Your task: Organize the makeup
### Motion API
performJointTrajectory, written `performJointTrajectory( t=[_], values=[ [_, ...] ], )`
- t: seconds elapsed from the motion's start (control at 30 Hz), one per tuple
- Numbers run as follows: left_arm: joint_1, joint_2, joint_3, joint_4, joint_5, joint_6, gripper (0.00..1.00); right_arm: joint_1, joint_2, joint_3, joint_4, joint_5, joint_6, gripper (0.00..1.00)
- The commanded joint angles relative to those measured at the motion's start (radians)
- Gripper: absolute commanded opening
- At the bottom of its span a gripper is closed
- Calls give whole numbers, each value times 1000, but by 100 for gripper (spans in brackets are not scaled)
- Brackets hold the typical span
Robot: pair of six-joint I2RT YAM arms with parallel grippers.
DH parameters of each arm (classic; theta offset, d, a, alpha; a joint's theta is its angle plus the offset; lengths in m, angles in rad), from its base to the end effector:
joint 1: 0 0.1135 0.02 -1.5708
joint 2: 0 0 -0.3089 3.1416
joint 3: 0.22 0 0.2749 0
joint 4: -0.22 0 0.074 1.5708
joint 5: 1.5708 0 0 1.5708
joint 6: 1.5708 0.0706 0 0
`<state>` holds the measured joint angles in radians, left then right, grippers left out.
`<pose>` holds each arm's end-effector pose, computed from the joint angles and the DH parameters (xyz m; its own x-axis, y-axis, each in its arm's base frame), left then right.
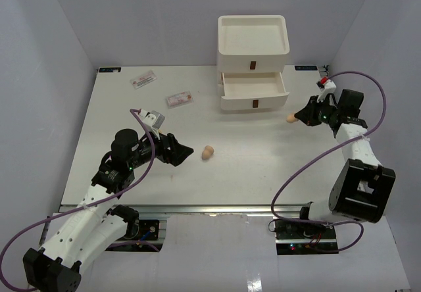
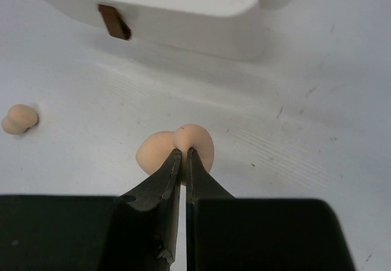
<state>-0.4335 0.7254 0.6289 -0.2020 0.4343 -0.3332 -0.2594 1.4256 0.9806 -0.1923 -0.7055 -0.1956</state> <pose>0.1632 -0.1083 0.3117 -0.4962 -0.0973 -0.8627 0.6177 0.6587 -0.4295 0.3461 -0.0445 0.2818 -0.5042 -0.0193 -0.8634 -0.4143 0.8826 0.2223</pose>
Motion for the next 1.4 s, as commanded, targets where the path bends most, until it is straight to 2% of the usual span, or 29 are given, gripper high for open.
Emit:
performJointTrajectory(
  t=[0.0, 0.13, 0.43, 0.53, 0.6, 0.67, 0.9, 1.03, 1.13, 1.27, 1.37],
  values=[
    [6, -8, -1, 11, 6, 3, 98, 109, -83, 50, 41, -20, -54, 8],
    [7, -5, -1, 8, -1, 3, 98, 174, -24, 171, 65, 33, -1, 8],
    [7, 2, -1, 4, -14, 5, 98, 222, 257, 504, 70, 118, 98, 11],
    [7, 5, -1, 3, -17, 6, 98, 234, 330, 575, 59, 129, 111, 17],
    [7, 5, -1, 1, -21, 6, 98, 245, 358, 600, 49, 146, 103, 25],
    [7, 7, -1, 1, -23, 6, 98, 252, 372, 600, 48, 162, 95, 35],
    [10, 24, -2, 2, -13, 8, 98, 252, 353, 581, 50, 176, 71, 57],
    [10, 39, -7, 20, 45, 11, 98, 252, 293, 534, 55, 138, 60, 57],
    [10, 49, -11, 36, 82, 8, 98, 252, 209, 457, 39, 8, 18, 56],
    [10, 105, -22, 63, 164, -8, 98, 252, 18, 300, -116, -302, -283, 58],
    [8, 195, -14, 69, 212, -28, 93, 252, -90, 156, -173, -364, -374, 58]
  ],
)
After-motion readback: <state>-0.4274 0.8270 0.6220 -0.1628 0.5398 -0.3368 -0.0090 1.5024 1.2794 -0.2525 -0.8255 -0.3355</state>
